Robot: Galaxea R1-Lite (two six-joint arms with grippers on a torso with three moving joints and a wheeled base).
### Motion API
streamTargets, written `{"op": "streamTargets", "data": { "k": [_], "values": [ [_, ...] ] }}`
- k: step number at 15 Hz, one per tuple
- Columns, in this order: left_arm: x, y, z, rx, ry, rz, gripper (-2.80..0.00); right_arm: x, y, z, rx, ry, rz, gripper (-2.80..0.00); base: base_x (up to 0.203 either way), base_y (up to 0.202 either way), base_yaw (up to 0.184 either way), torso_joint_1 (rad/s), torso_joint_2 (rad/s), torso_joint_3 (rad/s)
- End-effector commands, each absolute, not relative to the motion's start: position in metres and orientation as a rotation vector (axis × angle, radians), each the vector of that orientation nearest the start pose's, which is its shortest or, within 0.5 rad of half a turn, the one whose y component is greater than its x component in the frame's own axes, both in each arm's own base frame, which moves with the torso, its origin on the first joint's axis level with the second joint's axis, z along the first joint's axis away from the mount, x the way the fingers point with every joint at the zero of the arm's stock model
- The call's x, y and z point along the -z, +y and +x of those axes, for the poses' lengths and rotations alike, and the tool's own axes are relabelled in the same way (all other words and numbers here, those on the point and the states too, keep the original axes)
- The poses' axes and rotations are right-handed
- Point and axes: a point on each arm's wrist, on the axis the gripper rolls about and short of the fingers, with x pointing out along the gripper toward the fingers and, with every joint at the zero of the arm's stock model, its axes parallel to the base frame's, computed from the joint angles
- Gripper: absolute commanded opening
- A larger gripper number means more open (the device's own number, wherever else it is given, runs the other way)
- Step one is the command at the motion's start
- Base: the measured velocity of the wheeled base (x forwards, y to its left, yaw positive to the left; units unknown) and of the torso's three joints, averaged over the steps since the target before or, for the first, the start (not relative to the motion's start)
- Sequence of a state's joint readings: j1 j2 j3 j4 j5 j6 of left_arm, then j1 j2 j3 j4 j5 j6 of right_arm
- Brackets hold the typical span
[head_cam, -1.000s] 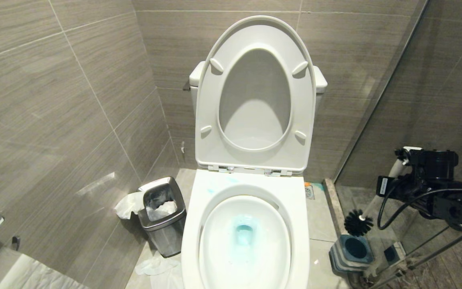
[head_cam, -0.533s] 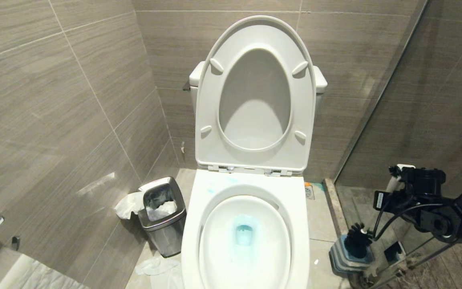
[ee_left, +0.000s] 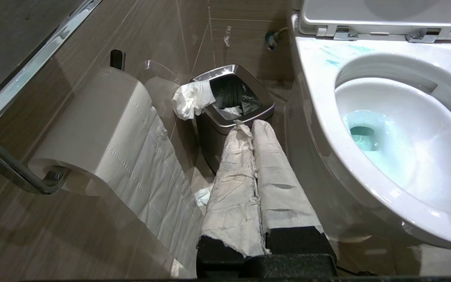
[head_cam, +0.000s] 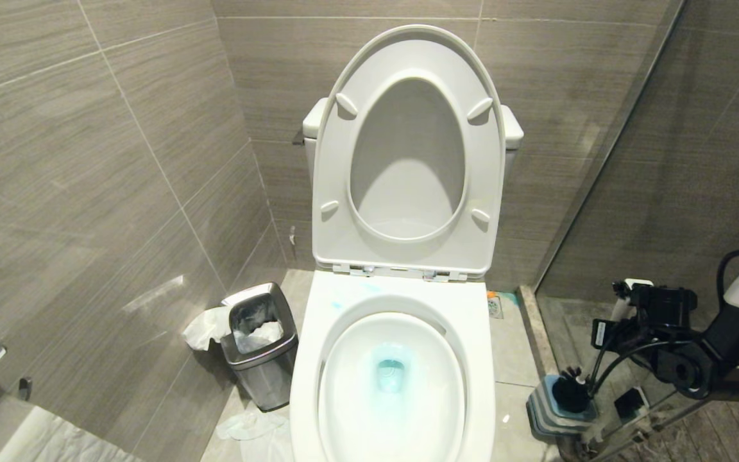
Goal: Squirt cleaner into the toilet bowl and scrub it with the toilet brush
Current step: Put the toilet brush back
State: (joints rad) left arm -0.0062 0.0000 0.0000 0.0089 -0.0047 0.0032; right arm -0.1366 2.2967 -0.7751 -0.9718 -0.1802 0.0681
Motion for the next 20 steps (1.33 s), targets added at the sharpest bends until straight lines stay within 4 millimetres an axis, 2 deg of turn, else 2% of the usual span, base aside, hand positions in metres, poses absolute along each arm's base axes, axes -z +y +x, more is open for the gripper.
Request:
{"op": "streamTargets", "data": {
  "k": [1,6,14,15,16,20],
  "values": [
    [-0.074,0.0,-0.022,0.011,0.013,0.003,-2.8,0.019,-0.058,0.368,0.337,0.569,0.055,-2.8,0.0,0.0,0.0,0.0,0.0,0.0],
    [-0.074,0.0,-0.022,0.011,0.014,0.003,-2.8,0.039,-0.063,0.367,0.347,0.616,0.047,-2.8,0.0,0.0,0.0,0.0,0.0,0.0],
    [-0.074,0.0,-0.023,0.011,0.013,0.003,-2.8,0.05,-0.064,0.37,0.339,0.584,0.021,-2.8,0.0,0.0,0.0,0.0,0.0,0.0],
    [-0.074,0.0,-0.023,0.011,0.013,0.003,-2.8,0.05,-0.064,0.371,0.337,0.583,0.022,-0.36,0.0,0.0,0.0,0.0,0.0,0.0],
    [-0.074,0.0,-0.022,0.011,0.014,0.003,-2.8,0.049,-0.064,0.371,0.33,0.58,0.024,0.0,0.0,0.0,0.0,0.0,0.0,0.0],
    [-0.074,0.0,-0.022,0.011,0.012,0.003,-2.8,0.044,-0.064,0.37,0.315,0.572,0.011,0.0,0.0,0.0,0.0,0.0,0.0,0.0]
  ]
}}
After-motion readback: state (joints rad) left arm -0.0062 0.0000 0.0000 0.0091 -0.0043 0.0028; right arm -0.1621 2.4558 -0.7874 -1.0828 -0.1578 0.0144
